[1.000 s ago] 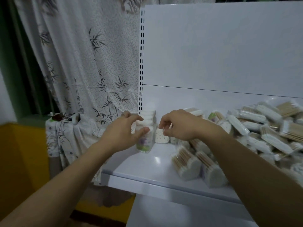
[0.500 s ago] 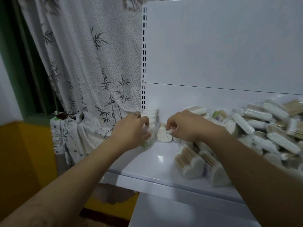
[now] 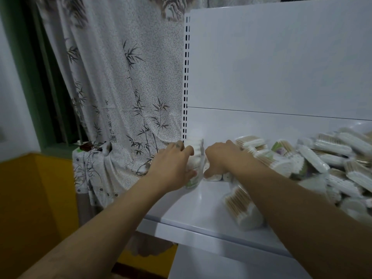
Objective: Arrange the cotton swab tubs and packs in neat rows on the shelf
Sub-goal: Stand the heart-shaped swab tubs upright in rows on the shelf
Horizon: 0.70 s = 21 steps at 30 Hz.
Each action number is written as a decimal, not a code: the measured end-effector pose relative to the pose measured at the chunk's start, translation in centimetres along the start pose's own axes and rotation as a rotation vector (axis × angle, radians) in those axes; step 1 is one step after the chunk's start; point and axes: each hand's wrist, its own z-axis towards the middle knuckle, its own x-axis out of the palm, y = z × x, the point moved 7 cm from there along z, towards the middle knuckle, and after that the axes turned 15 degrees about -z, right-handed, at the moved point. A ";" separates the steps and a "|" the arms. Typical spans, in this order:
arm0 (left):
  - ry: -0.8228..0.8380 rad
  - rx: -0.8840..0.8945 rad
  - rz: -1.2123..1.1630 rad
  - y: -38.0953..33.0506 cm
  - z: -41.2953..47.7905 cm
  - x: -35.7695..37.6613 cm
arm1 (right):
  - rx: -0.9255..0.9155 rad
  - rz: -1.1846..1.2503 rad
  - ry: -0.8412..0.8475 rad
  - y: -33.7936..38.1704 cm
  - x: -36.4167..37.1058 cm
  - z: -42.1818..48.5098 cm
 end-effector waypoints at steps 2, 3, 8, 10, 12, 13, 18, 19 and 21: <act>0.012 0.005 0.009 0.1 0.1 0.0 | 0.019 -0.004 0.007 0.2 0.8 0.4; 0.027 0.002 0.011 0.1 0.1 0.1 | 0.020 -0.016 0.007 0.3 1.2 0.6; 0.120 -0.063 -0.124 0.5 1.0 0.5 | 0.028 -0.056 -0.054 0.5 1.8 1.1; 0.130 -0.092 -0.150 0.9 1.2 0.4 | 0.030 -0.083 -0.087 0.7 1.8 1.1; 0.154 -0.086 -0.133 1.2 1.3 0.4 | 0.053 -0.080 -0.117 0.6 1.5 1.0; 0.177 -0.082 -0.129 1.2 1.3 0.6 | 0.067 -0.060 -0.117 0.4 1.4 0.8; 0.240 -0.062 -0.157 1.1 1.0 1.4 | 0.060 0.112 -0.077 -1.1 0.4 -0.1; 0.260 -0.063 -0.178 1.1 0.9 1.7 | 0.059 0.122 -0.087 -1.7 -0.2 -0.4; 0.288 -0.063 -0.172 1.2 1.2 1.6 | 0.074 0.142 -0.111 -2.9 -1.7 -0.8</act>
